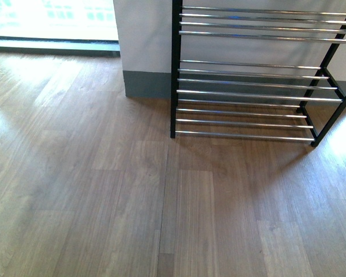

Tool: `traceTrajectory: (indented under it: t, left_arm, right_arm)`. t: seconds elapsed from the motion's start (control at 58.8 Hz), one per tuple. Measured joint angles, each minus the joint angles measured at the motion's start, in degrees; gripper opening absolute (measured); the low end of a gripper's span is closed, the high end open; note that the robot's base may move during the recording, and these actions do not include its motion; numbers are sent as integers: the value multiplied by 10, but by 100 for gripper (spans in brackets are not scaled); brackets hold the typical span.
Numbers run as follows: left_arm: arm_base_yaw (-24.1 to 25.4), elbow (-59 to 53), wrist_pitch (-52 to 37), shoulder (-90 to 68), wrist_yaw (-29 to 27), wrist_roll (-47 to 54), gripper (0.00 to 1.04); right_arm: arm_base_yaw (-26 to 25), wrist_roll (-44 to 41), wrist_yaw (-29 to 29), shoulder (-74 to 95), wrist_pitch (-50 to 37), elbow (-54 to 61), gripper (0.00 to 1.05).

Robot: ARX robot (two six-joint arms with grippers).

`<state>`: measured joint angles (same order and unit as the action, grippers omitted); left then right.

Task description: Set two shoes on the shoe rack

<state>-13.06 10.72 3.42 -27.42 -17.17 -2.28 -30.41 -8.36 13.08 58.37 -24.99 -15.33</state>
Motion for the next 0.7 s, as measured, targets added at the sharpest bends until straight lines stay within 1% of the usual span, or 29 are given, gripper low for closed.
traceTrajectory:
  t: [0.697]
  left_arm:
    - [0, -1, 0, 0, 0, 0, 2]
  right_arm:
    - [0, 0, 0, 0, 0, 0, 1]
